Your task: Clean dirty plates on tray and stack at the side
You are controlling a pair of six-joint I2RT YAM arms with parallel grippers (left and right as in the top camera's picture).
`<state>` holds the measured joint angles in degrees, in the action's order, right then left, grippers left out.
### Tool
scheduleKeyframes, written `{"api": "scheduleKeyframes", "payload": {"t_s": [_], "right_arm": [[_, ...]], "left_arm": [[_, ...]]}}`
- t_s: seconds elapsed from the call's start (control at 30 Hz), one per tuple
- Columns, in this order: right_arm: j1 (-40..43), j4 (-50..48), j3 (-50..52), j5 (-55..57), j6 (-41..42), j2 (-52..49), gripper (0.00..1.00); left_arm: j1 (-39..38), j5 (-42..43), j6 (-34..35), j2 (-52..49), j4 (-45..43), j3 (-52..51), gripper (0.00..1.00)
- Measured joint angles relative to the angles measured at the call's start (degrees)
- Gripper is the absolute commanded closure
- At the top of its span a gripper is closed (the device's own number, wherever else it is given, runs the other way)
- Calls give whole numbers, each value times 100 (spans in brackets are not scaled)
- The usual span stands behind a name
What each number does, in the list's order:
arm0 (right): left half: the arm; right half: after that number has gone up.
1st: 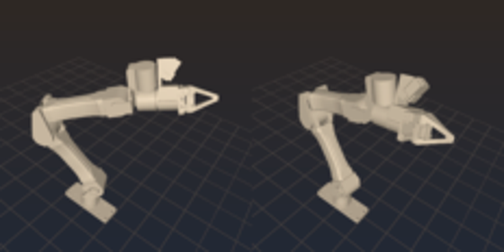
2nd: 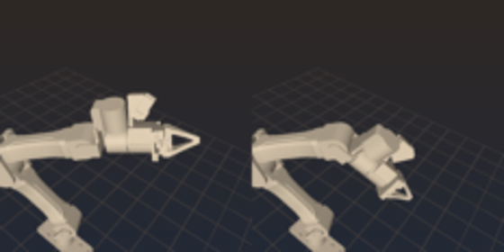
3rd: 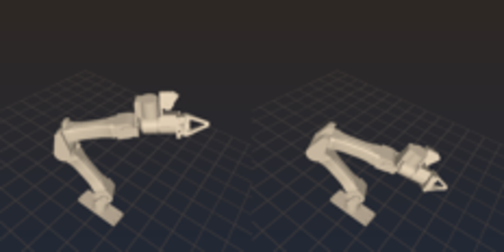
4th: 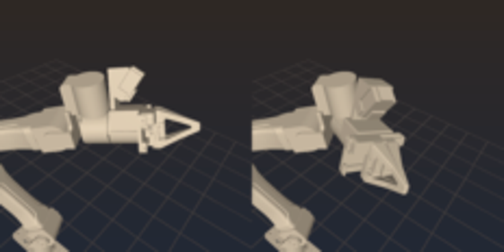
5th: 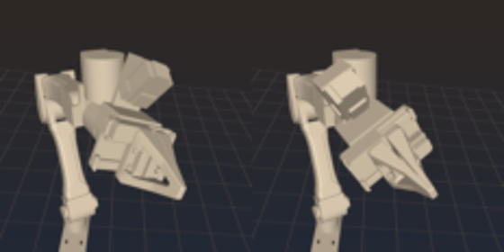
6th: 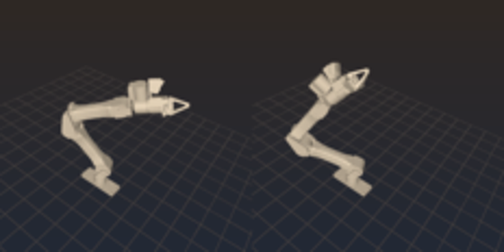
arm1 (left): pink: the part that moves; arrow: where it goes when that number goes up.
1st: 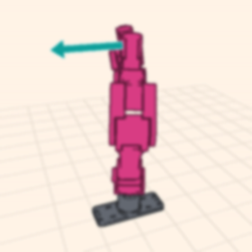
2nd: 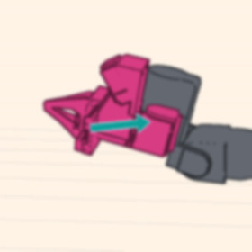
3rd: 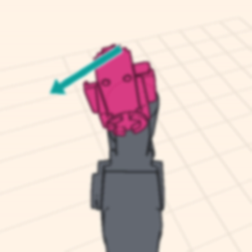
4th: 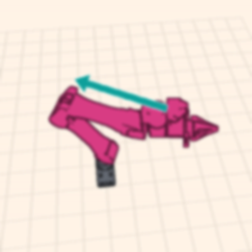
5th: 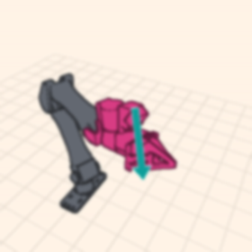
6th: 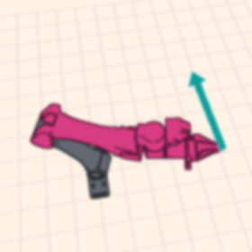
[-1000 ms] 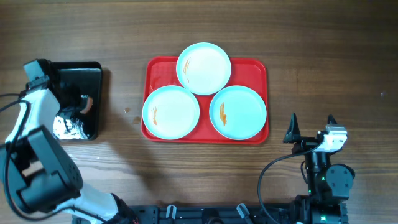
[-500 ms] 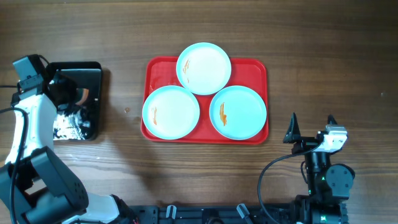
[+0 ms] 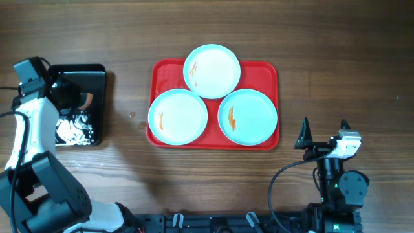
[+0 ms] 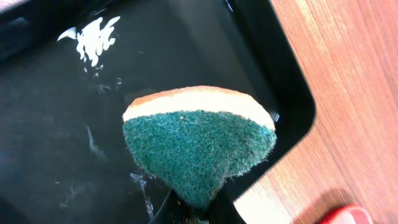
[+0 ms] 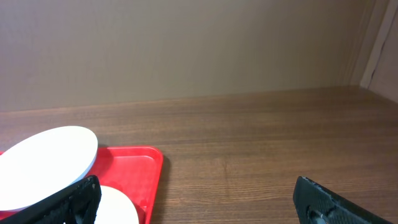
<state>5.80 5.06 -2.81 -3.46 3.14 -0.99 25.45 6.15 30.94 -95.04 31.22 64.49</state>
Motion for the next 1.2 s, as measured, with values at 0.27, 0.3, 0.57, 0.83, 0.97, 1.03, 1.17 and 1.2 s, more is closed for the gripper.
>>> {"api": "scheduleKeyframes", "payload": {"t_s": [0.27, 0.3, 0.57, 0.83, 0.97, 1.03, 1.17, 1.2], "right_arm": [[0, 0, 0, 2, 0, 0, 0], [0, -2, 0, 2, 0, -2, 0], [0, 0, 0, 0, 2, 0, 0], [0, -2, 0, 2, 0, 0, 0], [0, 0, 0, 0, 0, 0, 0], [0, -2, 0, 0, 2, 0, 0], [0, -2, 0, 2, 2, 0, 0], [0, 0, 0, 0, 2, 0, 0]], "left_arm": [[0, 531, -26, 363, 107, -7, 96], [0, 564, -26, 522, 114, -7, 96], [0, 610, -136, 1401, 118, -4, 96], [-4, -192, -481, 866, 409, -4, 96], [-4, -201, -520, 243, 446, -17, 96], [-4, -57, -533, 177, 402, -48, 96], [-4, 223, -540, 431, 234, -42, 96], [-4, 262, -540, 540, 190, -42, 96]]}}
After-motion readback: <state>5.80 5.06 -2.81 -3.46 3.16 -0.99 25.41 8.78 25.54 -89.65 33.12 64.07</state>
